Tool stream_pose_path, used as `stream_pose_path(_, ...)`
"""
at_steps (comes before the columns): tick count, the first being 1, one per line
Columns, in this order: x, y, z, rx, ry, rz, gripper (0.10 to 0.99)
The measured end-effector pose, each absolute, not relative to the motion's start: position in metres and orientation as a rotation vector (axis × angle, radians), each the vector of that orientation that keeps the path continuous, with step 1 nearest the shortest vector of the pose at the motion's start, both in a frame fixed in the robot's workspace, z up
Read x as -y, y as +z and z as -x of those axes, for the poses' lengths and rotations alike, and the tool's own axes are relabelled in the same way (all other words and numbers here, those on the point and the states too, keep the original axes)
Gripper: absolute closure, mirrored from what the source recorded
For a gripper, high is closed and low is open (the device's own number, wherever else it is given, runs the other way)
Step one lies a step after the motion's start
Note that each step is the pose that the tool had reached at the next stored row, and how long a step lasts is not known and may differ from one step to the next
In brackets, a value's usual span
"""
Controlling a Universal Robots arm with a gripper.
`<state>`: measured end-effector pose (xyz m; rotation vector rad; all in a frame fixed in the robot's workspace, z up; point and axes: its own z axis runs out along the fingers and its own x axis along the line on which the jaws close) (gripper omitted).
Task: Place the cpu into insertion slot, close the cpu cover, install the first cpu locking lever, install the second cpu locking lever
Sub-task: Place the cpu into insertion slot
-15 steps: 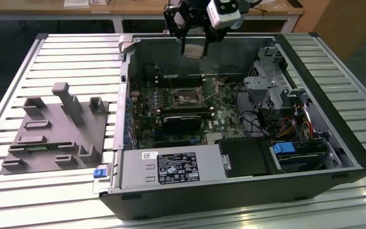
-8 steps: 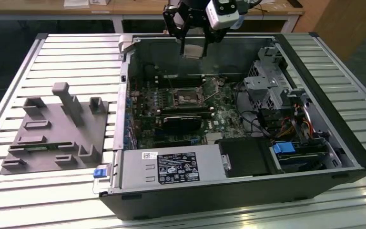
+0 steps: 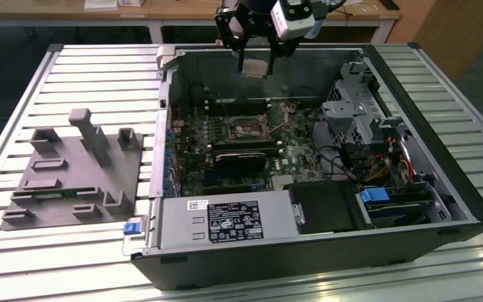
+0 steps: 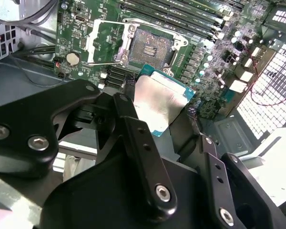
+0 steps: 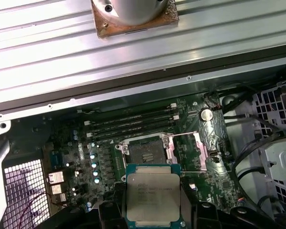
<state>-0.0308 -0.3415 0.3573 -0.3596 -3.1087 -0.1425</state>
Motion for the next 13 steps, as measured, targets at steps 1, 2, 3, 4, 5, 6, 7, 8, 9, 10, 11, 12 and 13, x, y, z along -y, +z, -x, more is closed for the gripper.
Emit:
stream_pose_path(1,0.3416,0.3573,0.0308,3.108,-0.142,0.37,0.549)
stream_pose_path(2,0.3415,0.3572,0.0308,3.107,-0.143,0.38,0.549)
stream_pose_path(3,0.3415,0.357,0.0308,3.106,-0.143,0.39,0.549)
stream_pose_path(4,0.3415,0.357,0.0308,3.105,-0.143,0.4,0.549)
stream_pose_path(5,0.3415,0.3569,0.0308,3.104,-0.143,0.41,0.549)
stream_pose_path(6,0.3415,0.3568,0.0308,3.103,-0.143,0.419,0.549)
stream_pose_path(7,0.3415,0.3567,0.0308,3.102,-0.143,0.427,0.549)
stream_pose_path(8,0.3415,0.3566,0.0308,3.101,-0.143,0.435,0.549)
stream_pose_path(9,0.3415,0.3566,0.0308,3.1,-0.143,0.443,0.549)
stream_pose_path(10,0.3415,0.3565,0.0308,3.099,-0.143,0.451,0.549)
stream_pose_path(11,0.3415,0.3564,0.0308,3.099,-0.143,0.458,0.549)
stream_pose_path(12,0.3415,0.3563,0.0308,3.098,-0.143,0.465,0.549)
stream_pose_path(13,0.3415,0.3562,0.0308,3.097,-0.143,0.473,0.549)
